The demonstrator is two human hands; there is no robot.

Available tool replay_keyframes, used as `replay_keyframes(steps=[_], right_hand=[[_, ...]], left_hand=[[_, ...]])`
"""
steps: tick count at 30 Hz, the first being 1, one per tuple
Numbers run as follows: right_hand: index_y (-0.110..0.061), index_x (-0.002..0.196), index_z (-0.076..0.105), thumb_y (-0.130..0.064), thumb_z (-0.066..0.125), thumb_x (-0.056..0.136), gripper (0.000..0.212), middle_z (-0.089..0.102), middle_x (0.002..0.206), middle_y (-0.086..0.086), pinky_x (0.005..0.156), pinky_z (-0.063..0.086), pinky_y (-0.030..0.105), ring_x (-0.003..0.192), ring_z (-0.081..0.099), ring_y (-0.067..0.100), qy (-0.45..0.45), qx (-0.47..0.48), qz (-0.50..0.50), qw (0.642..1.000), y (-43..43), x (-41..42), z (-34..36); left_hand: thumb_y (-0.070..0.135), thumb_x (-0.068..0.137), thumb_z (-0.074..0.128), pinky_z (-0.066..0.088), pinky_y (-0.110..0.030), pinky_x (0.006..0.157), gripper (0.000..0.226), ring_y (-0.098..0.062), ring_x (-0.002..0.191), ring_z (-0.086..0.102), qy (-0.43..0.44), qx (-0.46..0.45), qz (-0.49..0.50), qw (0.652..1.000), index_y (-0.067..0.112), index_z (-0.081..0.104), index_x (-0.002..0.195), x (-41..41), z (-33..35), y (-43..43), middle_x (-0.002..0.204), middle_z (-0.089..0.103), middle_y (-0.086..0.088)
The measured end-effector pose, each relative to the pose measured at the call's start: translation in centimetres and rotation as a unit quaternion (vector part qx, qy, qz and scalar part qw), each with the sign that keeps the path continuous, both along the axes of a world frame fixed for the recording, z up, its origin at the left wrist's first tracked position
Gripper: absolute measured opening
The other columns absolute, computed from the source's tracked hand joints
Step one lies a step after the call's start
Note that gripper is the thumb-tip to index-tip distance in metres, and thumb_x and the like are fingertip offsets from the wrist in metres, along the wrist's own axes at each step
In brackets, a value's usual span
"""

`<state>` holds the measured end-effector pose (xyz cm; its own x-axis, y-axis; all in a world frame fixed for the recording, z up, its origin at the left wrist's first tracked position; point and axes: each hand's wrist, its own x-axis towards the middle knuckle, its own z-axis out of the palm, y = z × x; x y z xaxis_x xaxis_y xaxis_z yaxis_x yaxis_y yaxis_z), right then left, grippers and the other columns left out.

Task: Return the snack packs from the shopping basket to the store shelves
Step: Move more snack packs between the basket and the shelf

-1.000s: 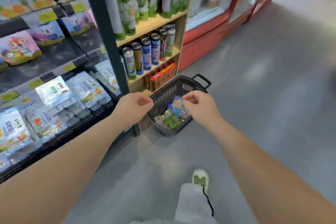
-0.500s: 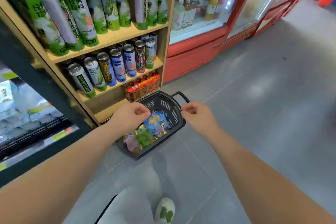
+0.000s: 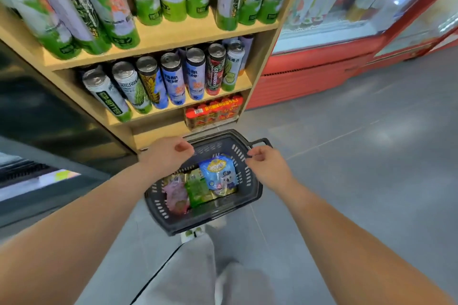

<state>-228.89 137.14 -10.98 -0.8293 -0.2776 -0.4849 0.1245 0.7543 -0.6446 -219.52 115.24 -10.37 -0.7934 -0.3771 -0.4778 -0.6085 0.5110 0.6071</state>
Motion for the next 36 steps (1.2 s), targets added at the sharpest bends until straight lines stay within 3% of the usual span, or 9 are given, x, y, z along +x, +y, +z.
replay_keyframes(steps=[4,7,10,12,17,21,25,31,36], right_hand=[[-0.01,0.103,0.06,-0.014,0.063,0.085,0.019,0.057,0.076,-0.007,0.045,0.036,0.006,0.059,0.052,0.002,-0.058,0.01,0.02,0.998,-0.9,-2.9,-5.4],[-0.006,0.108,0.059,-0.013,0.065,0.084,0.026,0.065,0.095,0.007,0.064,0.043,0.019,0.076,0.06,0.016,-0.102,0.037,0.046,0.993,-1.7,-4.5,-11.7],[-0.011,0.08,0.058,-0.015,0.062,0.082,0.006,0.054,0.069,0.0,0.056,0.041,0.029,0.069,0.052,0.018,-0.134,0.073,0.06,0.986,-2.1,-5.6,-19.3],[-0.014,0.061,0.045,-0.013,0.061,0.079,0.025,0.041,0.054,-0.002,0.043,0.03,0.025,0.051,0.04,0.014,-0.177,0.087,0.048,0.979,-2.5,-6.0,-24.8],[-0.002,0.103,0.057,-0.011,0.063,0.079,0.027,0.061,0.088,0.015,0.067,0.05,0.033,0.07,0.056,0.025,-0.286,0.103,0.004,0.953,-3.7,-6.4,-39.5],[0.002,0.122,0.045,-0.018,0.063,0.081,0.049,0.059,0.111,0.017,0.075,0.052,0.037,0.092,0.062,0.031,-0.238,0.164,0.083,0.954,-5.8,-7.6,-48.0],[-0.004,0.107,0.052,-0.02,0.057,0.085,0.027,0.059,0.109,0.011,0.071,0.045,0.029,0.097,0.06,0.03,-0.109,0.156,0.179,0.965,-8.3,-8.6,-51.8],[-0.009,0.113,0.055,-0.02,0.059,0.085,0.03,0.056,0.075,0.002,0.049,0.039,0.023,0.062,0.053,0.017,-0.095,0.075,0.173,0.977,-8.2,-8.0,-53.3],[0.0,0.118,0.055,-0.029,0.058,0.086,0.043,0.055,0.079,0.01,0.062,0.05,0.034,0.067,0.056,0.023,-0.246,0.065,0.048,0.966,-8.0,-8.1,-54.4]], left_hand=[[0.027,0.09,0.058,0.042,-0.026,0.081,0.018,-0.017,0.09,0.06,-0.051,-0.005,0.058,0.997,0.014,0.069,0.095,0.0,-4.3,0.0,0.087,0.065,0.003],[0.025,0.09,0.059,0.042,-0.025,0.083,0.018,-0.02,0.096,0.062,-0.089,0.006,0.113,0.99,0.012,0.07,0.098,0.6,-10.3,0.7,0.097,0.069,-0.003],[0.019,0.092,0.053,0.04,-0.024,0.082,0.023,-0.025,0.099,0.063,-0.125,0.005,0.141,0.982,0.004,0.069,0.099,1.1,-18.0,1.5,0.101,0.07,-0.013],[0.018,0.092,0.049,0.045,-0.026,0.086,0.024,-0.026,0.101,0.062,-0.156,0.001,0.137,0.978,0.006,0.069,0.097,1.3,-23.6,1.7,0.105,0.069,-0.011],[0.019,0.088,0.053,0.044,-0.026,0.079,0.023,-0.022,0.099,0.062,-0.179,0.013,0.141,0.974,0.015,0.066,0.107,0.5,-39.3,1.4,0.108,0.068,-0.004],[0.026,0.089,0.057,0.044,-0.029,0.089,0.041,-0.025,0.108,0.059,-0.172,-0.029,0.088,0.981,0.015,0.054,0.129,-1.7,-49.7,0.8,0.122,0.063,-0.009],[0.029,0.089,0.059,0.038,-0.031,0.1,0.062,-0.029,0.127,0.046,-0.176,-0.108,0.006,0.978,0.014,0.035,0.144,-4.6,-57.1,-0.1,0.143,0.045,-0.013],[0.028,0.084,0.063,0.045,-0.035,0.093,0.042,-0.029,0.114,0.056,-0.197,-0.219,-0.071,0.953,0.018,0.056,0.124,-5.7,-60.3,-0.4,0.124,0.061,-0.011],[0.03,0.079,0.071,0.044,-0.033,0.082,0.026,-0.031,0.098,0.061,-0.105,-0.221,-0.068,0.967,0.014,0.064,0.098,-3.9,-57.4,-0.8,0.103,0.067,-0.01]])
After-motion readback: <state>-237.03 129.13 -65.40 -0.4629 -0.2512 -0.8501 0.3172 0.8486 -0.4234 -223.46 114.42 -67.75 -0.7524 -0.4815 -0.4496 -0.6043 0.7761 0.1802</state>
